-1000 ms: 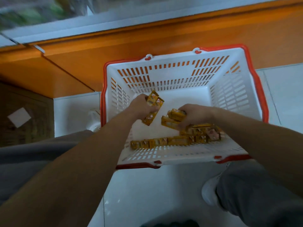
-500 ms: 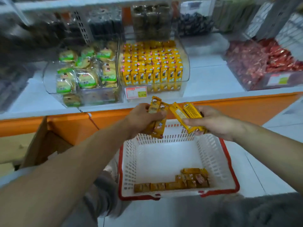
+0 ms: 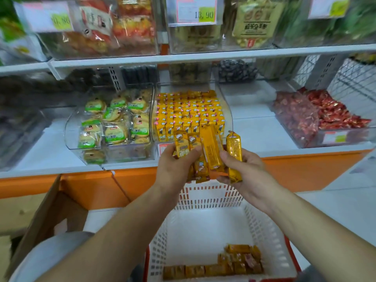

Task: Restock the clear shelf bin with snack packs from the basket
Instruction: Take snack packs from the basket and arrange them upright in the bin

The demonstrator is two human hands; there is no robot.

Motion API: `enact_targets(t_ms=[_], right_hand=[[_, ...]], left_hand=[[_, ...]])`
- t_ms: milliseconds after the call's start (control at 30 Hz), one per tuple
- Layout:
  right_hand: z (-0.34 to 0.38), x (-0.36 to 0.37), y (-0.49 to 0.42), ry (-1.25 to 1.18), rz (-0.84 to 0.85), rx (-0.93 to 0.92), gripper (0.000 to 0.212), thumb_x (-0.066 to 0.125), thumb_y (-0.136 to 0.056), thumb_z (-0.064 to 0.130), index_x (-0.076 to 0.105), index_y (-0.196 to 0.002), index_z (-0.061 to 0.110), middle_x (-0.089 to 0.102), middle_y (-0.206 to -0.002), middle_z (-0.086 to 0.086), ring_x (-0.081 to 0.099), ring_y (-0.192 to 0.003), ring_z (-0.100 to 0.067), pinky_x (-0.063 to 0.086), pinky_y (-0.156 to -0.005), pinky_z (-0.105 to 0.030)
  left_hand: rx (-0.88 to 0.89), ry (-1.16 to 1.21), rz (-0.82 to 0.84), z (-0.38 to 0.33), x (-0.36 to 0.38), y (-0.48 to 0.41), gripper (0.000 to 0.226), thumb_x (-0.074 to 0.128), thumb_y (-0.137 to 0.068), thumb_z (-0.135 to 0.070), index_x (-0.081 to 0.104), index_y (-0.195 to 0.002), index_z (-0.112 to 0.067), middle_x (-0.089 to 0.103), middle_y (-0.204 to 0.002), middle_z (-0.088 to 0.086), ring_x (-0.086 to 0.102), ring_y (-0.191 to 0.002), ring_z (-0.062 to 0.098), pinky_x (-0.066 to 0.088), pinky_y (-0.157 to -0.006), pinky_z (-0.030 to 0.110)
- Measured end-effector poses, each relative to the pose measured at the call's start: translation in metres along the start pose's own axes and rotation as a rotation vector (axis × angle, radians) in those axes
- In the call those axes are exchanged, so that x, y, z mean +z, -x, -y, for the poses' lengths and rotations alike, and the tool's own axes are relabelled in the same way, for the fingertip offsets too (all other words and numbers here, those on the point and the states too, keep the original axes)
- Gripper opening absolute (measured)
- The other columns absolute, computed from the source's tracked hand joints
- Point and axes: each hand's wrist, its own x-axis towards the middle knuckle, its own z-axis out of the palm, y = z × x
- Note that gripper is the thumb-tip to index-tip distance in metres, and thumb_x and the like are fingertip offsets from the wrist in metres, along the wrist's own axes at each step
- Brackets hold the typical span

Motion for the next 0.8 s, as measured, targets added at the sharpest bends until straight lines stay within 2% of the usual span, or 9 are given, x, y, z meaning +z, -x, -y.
enact_targets(t_ms=[100, 200, 267, 400, 467, 500, 600, 700, 800], right_hand=[[-0.003, 0.002, -0.006, 0.033, 0.008, 0.001, 0.025, 0.076, -0.070, 0.037, 0.078, -0.091, 0.024, 0.077, -0.096, -0.008, 0.073, -0.078, -0.018, 0.053, -0.053, -0.025], [-0.008, 0.005, -0.012, 0.107, -0.029, 0.000, 0.028, 0.078, -0.069, 0.042, 0.076, -0.093, 0.027, 0.077, -0.091, -0.003, 0.070, -0.074, -0.015, 0.049, -0.052, -0.024], [-0.009, 0.006, -0.016, 0.165, -0.016, -0.002, 0.027, 0.080, -0.072, 0.039, 0.075, -0.095, 0.025, 0.076, -0.088, -0.001, 0.069, -0.072, -0.014, 0.047, -0.053, -0.024], [-0.007, 0.008, -0.018, 0.126, 0.095, 0.024, 0.042, 0.082, -0.065, 0.033, 0.073, -0.103, 0.016, 0.073, -0.085, -0.004, 0.067, -0.071, -0.015, 0.048, -0.054, -0.024], [-0.005, 0.007, -0.019, 0.059, 0.116, 0.035, 0.043, 0.080, -0.066, 0.028, 0.071, -0.106, 0.015, 0.071, -0.084, -0.006, 0.065, -0.067, -0.016, 0.049, -0.054, -0.025], [-0.004, 0.005, -0.019, 0.015, 0.113, 0.042, 0.040, 0.079, -0.068, 0.026, 0.070, -0.105, 0.014, 0.069, -0.082, -0.008, 0.062, -0.063, -0.017, 0.049, -0.053, -0.026], [0.001, -0.001, -0.020, -0.088, 0.127, 0.089, 0.034, 0.070, -0.080, 0.029, 0.065, -0.109, 0.011, 0.067, -0.084, -0.013, 0.058, -0.060, -0.021, 0.045, -0.051, -0.028], [0.003, -0.005, -0.021, -0.171, 0.157, 0.168, 0.042, 0.061, -0.084, 0.038, 0.066, -0.116, 0.011, 0.067, -0.087, -0.015, 0.056, -0.059, -0.020, 0.045, -0.049, -0.028], [0.003, -0.007, -0.021, -0.197, 0.177, 0.176, 0.040, 0.054, -0.089, 0.039, 0.072, -0.111, 0.011, 0.066, -0.086, -0.012, 0.054, -0.059, -0.018, 0.044, -0.048, -0.026]], left_hand=[[-0.004, 0.002, -0.002, 0.000, 0.004, -0.005, 0.023, 0.075, -0.092, -0.036, 0.069, -0.112, -0.027, 0.081, -0.103, 0.005, 0.079, -0.082, 0.028, 0.065, -0.069, 0.044], [-0.115, 0.021, -0.033, -0.004, 0.007, -0.007, 0.040, 0.072, -0.090, -0.051, 0.066, -0.121, -0.026, 0.078, -0.109, 0.007, 0.079, -0.087, 0.031, 0.064, -0.076, 0.050], [-0.126, 0.010, 0.004, -0.006, 0.007, -0.008, 0.048, 0.074, -0.086, -0.054, 0.067, -0.122, -0.022, 0.078, -0.109, 0.006, 0.078, -0.092, 0.032, 0.063, -0.082, 0.051], [-0.103, -0.003, 0.083, -0.008, 0.009, -0.005, 0.041, 0.080, -0.085, -0.038, 0.070, -0.119, -0.016, 0.079, -0.108, 0.011, 0.078, -0.092, 0.033, 0.063, -0.082, 0.050], [-0.099, -0.011, 0.084, -0.010, 0.007, -0.007, 0.039, 0.079, -0.087, -0.036, 0.070, -0.119, -0.017, 0.079, -0.108, 0.011, 0.077, -0.094, 0.035, 0.062, -0.084, 0.051], [-0.092, -0.017, 0.083, -0.011, 0.005, -0.008, 0.038, 0.079, -0.087, -0.036, 0.070, -0.119, -0.018, 0.079, -0.107, 0.011, 0.077, -0.094, 0.035, 0.063, -0.083, 0.050], [-0.072, -0.006, 0.073, -0.014, 0.000, -0.008, 0.032, 0.079, -0.087, -0.034, 0.071, -0.115, -0.021, 0.080, -0.103, 0.007, 0.078, -0.088, 0.031, 0.061, -0.065, 0.038], [-0.079, 0.012, 0.071, -0.016, -0.003, -0.005, 0.030, 0.079, -0.087, -0.031, 0.071, -0.114, -0.022, 0.080, -0.097, 0.005, 0.079, -0.082, 0.028, 0.061, -0.062, 0.037], [-0.081, 0.021, 0.085, -0.018, -0.004, -0.001, 0.030, 0.079, -0.087, -0.028, 0.070, -0.114, -0.018, 0.080, -0.089, 0.001, 0.079, -0.074, 0.025, 0.060, -0.059, 0.038]])
